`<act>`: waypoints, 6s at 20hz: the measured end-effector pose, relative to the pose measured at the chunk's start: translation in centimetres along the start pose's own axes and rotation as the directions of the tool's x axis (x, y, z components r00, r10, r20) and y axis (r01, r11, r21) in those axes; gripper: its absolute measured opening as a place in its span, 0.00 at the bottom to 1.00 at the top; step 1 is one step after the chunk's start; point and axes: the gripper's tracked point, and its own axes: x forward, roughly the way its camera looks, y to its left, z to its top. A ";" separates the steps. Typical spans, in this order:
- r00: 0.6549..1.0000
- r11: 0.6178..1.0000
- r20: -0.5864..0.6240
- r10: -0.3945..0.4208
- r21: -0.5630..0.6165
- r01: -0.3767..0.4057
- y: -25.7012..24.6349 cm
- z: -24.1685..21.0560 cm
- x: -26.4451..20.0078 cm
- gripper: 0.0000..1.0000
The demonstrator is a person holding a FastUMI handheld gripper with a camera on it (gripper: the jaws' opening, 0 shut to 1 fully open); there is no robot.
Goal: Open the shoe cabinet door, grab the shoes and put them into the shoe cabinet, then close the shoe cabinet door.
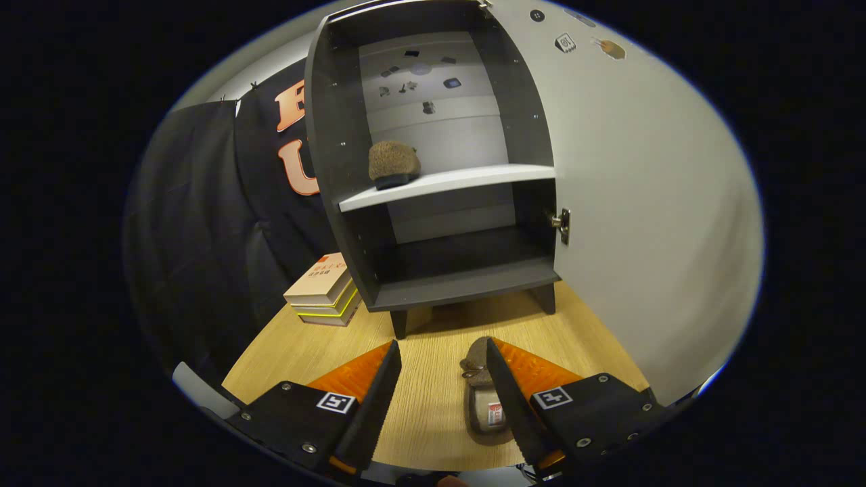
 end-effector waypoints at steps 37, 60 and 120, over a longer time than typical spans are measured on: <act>0.984 0.999 -0.180 -0.015 0.036 0.022 -3.1 -1.3 7.1 0.03; 0.987 0.976 0.042 -0.153 -0.147 0.158 0.5 23.4 8.3 0.03; 0.977 0.989 0.197 -0.076 -0.108 0.099 4.0 27.4 -5.6 0.93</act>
